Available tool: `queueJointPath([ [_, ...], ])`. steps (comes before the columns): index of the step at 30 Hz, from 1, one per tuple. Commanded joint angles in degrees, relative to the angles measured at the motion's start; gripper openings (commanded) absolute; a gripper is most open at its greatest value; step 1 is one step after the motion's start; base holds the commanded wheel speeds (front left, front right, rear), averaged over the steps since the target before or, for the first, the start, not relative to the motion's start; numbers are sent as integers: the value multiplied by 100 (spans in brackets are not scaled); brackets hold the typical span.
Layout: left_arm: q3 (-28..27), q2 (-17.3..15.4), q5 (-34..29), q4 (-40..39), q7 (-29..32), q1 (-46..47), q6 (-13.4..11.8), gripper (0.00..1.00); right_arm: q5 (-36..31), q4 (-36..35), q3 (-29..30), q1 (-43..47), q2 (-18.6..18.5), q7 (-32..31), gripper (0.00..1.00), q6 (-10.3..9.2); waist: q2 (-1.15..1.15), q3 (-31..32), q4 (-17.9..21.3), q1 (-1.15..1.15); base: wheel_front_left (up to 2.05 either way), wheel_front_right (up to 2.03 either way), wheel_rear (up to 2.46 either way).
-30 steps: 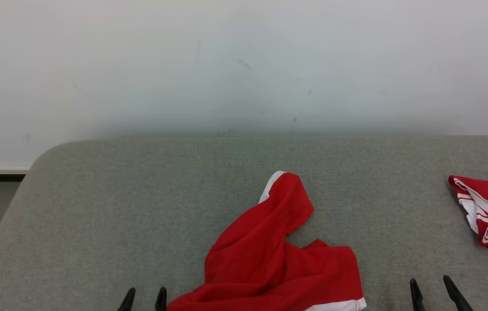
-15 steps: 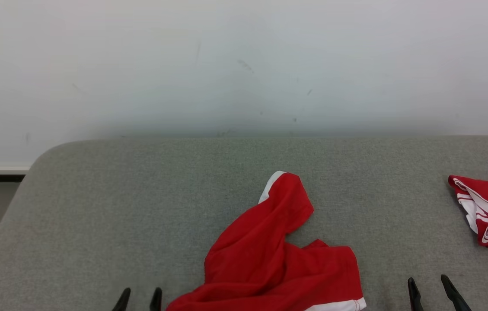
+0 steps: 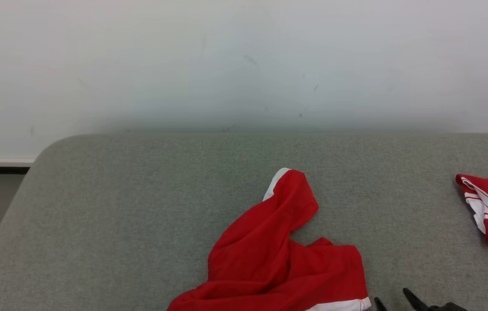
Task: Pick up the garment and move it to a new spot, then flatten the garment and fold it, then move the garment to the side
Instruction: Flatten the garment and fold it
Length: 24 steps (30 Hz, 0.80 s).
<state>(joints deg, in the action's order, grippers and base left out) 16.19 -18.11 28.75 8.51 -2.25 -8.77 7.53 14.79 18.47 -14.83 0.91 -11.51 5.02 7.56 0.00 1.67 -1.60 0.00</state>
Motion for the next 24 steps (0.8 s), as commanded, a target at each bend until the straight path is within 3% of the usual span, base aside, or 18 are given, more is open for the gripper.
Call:
queueJointPath([
  [1,58,-104,122,-64,121,-35,-10,100,135,23,-107,-87,-14,-101,100,-17,0,-49,-46,0,0,0,0],
  [8,462,-300,536,-271,607,13,-10,100,263,334,-490,-274,-51,-465,100,-17,0,-259,-147,0,0,0,0],
  [24,1035,-466,915,-17,510,649,-10,100,286,1134,-936,-898,87,-344,100,-17,0,-650,-262,0,0,0,0],
])
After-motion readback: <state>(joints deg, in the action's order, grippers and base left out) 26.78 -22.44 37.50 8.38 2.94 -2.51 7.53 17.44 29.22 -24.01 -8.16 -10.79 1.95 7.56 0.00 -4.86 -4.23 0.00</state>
